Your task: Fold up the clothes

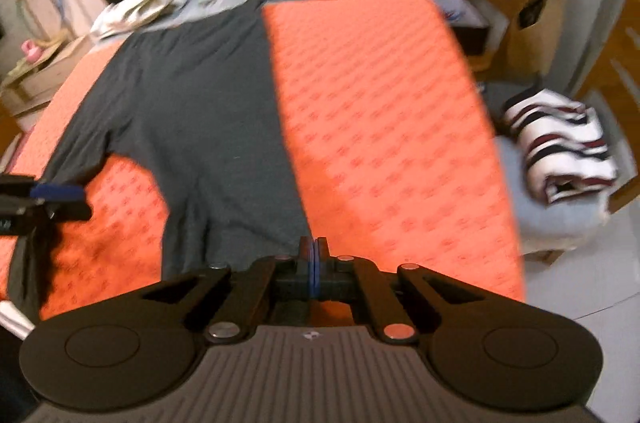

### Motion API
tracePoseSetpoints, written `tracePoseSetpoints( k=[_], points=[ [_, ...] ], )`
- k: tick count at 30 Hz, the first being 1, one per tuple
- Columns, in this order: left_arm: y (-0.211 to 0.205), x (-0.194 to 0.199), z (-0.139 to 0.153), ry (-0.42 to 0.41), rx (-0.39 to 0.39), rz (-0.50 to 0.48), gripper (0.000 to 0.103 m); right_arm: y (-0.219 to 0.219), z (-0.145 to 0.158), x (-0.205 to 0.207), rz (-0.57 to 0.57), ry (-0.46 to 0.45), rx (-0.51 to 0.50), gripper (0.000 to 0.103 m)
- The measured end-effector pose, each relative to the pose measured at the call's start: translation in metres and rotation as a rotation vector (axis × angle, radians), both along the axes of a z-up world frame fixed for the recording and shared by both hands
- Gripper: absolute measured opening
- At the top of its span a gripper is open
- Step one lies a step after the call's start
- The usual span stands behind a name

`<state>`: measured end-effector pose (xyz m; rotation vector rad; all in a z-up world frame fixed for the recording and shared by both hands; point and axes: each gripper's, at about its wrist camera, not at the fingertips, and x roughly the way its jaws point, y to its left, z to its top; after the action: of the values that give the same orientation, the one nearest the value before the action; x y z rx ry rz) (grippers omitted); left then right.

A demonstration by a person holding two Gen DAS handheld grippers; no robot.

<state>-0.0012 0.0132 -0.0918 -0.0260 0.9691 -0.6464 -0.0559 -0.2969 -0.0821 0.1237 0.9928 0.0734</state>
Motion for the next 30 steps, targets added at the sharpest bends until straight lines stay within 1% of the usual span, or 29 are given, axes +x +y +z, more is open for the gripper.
tracePoseSetpoints(
  k=[4, 6, 8, 10, 11, 12, 15, 18, 23, 27, 30],
  points=[
    [-0.005, -0.005, 0.002, -0.015, 0.017, -0.031, 0.043, -0.010, 0.001, 0.008, -0.037, -0.022, -0.066, 0.001],
    [-0.006, -0.006, 0.003, -0.013, 0.025, -0.040, 0.043, -0.012, -0.007, 0.014, -0.035, -0.021, -0.088, 0.001],
    [-0.006, -0.006, 0.004, -0.014, 0.033, -0.050, 0.043, -0.012, -0.020, 0.018, -0.016, 0.002, -0.070, 0.002],
    [-0.006, -0.007, 0.006, -0.021, 0.042, -0.061, 0.043, -0.012, -0.023, 0.016, -0.007, -0.003, -0.070, 0.004],
    [-0.006, -0.008, 0.007, -0.027, 0.045, -0.069, 0.044, -0.011, -0.025, 0.014, -0.004, -0.007, -0.071, 0.008],
    [-0.007, -0.009, 0.008, -0.033, 0.046, -0.076, 0.044, -0.012, -0.023, 0.011, -0.009, -0.016, -0.068, 0.015],
    [-0.009, -0.013, 0.008, -0.053, 0.047, -0.111, 0.045, -0.020, -0.012, -0.010, -0.029, -0.057, -0.032, 0.024],
    [-0.013, -0.020, 0.005, -0.069, 0.041, -0.155, 0.045, -0.024, -0.004, -0.037, -0.037, -0.080, -0.005, 0.027],
    [-0.021, -0.038, 0.002, -0.082, 0.039, -0.198, 0.045, -0.028, -0.009, -0.092, -0.012, -0.045, 0.053, 0.029],
    [-0.023, -0.061, 0.005, -0.089, 0.045, -0.166, 0.045, -0.028, -0.023, -0.135, 0.046, -0.032, 0.128, 0.029],
    [-0.024, -0.086, 0.010, -0.123, 0.052, -0.118, 0.045, -0.026, -0.039, -0.154, 0.111, -0.016, 0.154, 0.029]
  ],
)
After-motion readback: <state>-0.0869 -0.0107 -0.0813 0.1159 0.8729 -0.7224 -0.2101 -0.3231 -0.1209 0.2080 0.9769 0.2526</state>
